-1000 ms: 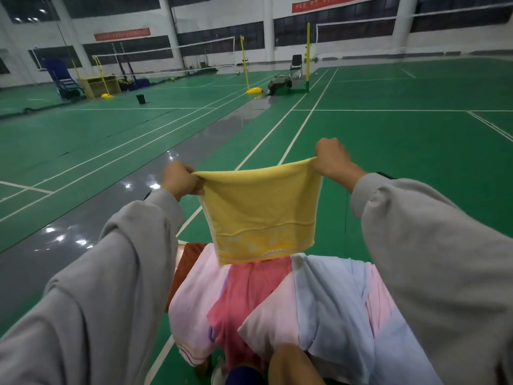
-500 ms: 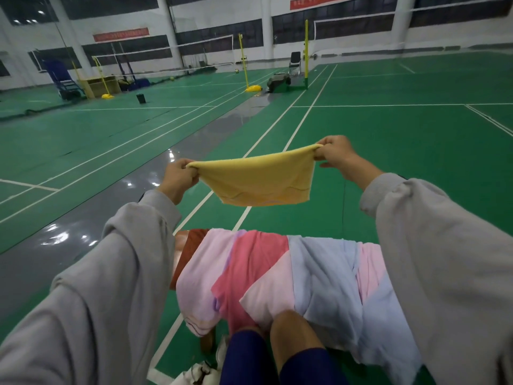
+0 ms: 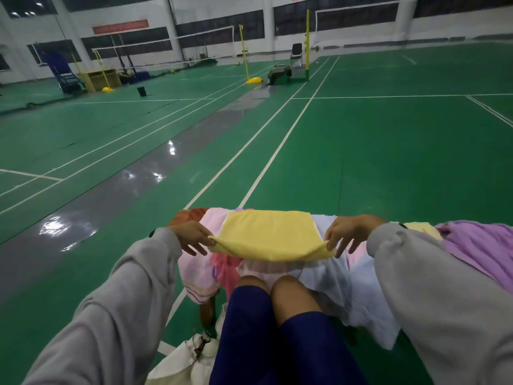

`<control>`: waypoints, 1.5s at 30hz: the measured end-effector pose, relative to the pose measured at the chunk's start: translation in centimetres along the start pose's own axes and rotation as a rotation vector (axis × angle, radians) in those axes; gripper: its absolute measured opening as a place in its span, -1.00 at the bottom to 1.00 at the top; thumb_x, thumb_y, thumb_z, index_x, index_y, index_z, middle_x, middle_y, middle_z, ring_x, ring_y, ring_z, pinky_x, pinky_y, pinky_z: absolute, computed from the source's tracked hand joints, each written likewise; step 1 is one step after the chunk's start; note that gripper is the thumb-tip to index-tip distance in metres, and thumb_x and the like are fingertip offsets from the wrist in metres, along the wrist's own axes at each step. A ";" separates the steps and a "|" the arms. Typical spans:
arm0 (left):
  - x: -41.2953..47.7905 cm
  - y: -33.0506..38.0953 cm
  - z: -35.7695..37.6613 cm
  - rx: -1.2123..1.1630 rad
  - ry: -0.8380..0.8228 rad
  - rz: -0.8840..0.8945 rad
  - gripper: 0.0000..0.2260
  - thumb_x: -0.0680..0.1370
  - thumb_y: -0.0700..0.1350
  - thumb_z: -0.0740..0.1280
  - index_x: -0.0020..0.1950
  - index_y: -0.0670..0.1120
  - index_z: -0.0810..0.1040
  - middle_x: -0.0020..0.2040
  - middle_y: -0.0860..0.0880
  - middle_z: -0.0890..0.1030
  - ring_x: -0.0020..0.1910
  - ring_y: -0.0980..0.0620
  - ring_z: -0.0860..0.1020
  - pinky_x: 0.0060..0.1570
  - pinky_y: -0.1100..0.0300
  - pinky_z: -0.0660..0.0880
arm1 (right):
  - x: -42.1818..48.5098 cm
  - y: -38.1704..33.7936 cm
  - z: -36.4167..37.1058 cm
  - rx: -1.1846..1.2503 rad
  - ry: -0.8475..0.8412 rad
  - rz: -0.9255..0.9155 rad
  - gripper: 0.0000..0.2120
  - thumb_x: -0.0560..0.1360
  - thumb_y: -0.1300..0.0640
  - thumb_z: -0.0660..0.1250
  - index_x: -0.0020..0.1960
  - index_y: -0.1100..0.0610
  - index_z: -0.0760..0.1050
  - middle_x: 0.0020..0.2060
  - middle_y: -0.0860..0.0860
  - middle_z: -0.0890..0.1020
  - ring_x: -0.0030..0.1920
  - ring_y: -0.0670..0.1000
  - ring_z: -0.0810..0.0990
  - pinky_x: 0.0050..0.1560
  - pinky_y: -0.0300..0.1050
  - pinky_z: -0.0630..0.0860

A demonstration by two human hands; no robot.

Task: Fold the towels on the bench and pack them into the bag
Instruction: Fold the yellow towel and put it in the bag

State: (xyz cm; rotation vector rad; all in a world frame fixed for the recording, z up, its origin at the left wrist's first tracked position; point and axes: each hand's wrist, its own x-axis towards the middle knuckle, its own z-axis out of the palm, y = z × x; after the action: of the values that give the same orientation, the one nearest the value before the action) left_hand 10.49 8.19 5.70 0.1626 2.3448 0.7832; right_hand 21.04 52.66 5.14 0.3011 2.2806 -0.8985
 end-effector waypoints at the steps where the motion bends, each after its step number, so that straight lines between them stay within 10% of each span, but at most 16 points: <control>1: 0.2 0.4 -0.2 -0.020 -0.004 0.002 -0.87 0.57 -0.19 0.45 0.11 -0.17 0.68 -0.05 -0.10 0.73 -0.04 -0.10 0.72 -0.12 0.10 0.59 | 0.1 -0.1 -0.2 -0.001 -0.016 0.007 -0.80 0.47 0.28 0.43 0.08 0.15 0.62 0.01 0.04 0.71 -0.03 0.11 0.75 0.01 0.02 0.58; 9: 5.0 3.5 -3.0 0.041 0.254 0.082 -0.91 0.62 -0.15 0.37 -0.02 -0.11 0.65 -0.16 -0.10 0.69 -0.29 0.00 0.67 -0.30 0.19 0.54 | 4.4 -1.6 -4.0 0.126 0.213 -0.066 -0.90 0.56 0.24 0.39 0.05 0.26 0.59 -0.11 0.13 0.67 -0.23 0.10 0.73 -0.02 0.09 0.66; 13: 9.3 2.5 -4.5 0.058 0.415 0.084 -0.80 0.51 0.09 0.38 -0.16 -0.01 0.66 -0.27 -0.01 0.72 -0.29 -0.06 0.71 -0.10 -0.05 0.66 | 7.7 -2.5 -5.3 0.136 0.422 -0.070 -0.90 0.58 0.22 0.33 -0.03 0.24 0.58 -0.17 0.14 0.67 -0.23 0.11 0.74 -0.26 -0.07 0.63; 19: 13.1 4.5 -4.2 0.005 0.546 0.103 -0.80 0.62 -0.07 0.29 -0.03 -0.19 0.60 -0.12 -0.19 0.66 -0.08 -0.23 0.65 0.00 -0.10 0.60 | 12.1 -3.3 -6.3 0.035 0.544 -0.050 -0.87 0.52 0.26 0.27 -0.17 0.22 0.55 -0.27 0.14 0.65 -0.37 0.08 0.72 -0.43 -0.12 0.59; 26: 17.9 4.9 -3.3 -0.027 0.516 0.064 -0.81 0.67 -0.09 0.22 0.08 -0.20 0.52 -0.06 -0.21 0.60 -0.13 -0.24 0.62 -0.44 0.12 0.52 | 16.5 -2.8 -6.2 -0.094 0.647 0.012 -0.85 0.47 0.22 0.26 -0.22 0.23 0.57 -0.38 0.09 0.66 -0.40 0.04 0.69 -0.21 0.05 0.69; 33: 21.7 2.4 -1.7 0.014 0.486 0.039 -0.80 0.67 -0.02 0.22 0.09 -0.16 0.49 0.07 -0.25 0.60 0.01 -0.24 0.59 -0.01 -0.18 0.63 | 19.9 -1.8 -4.4 -0.184 0.657 0.082 -0.80 0.51 0.16 0.26 -0.29 0.10 0.44 -0.36 0.06 0.57 -0.35 0.07 0.54 -0.28 -0.12 0.44; 45: 20.5 2.0 -0.6 0.025 0.083 -0.265 -0.34 0.52 0.06 0.51 0.41 -0.34 0.39 0.31 -0.29 0.55 0.11 -0.24 0.57 0.04 -0.05 0.57 | 20.4 -5.3 -2.2 -0.318 0.608 0.033 -0.93 0.51 0.30 0.23 -0.07 0.17 0.44 -0.22 0.04 0.50 -0.32 0.01 0.40 -0.38 -0.15 0.28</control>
State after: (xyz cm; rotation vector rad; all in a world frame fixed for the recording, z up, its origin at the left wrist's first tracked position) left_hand -5.98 15.79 -3.99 -0.1704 2.3901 0.6404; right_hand 2.29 49.72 -4.26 0.5209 2.9134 -0.4441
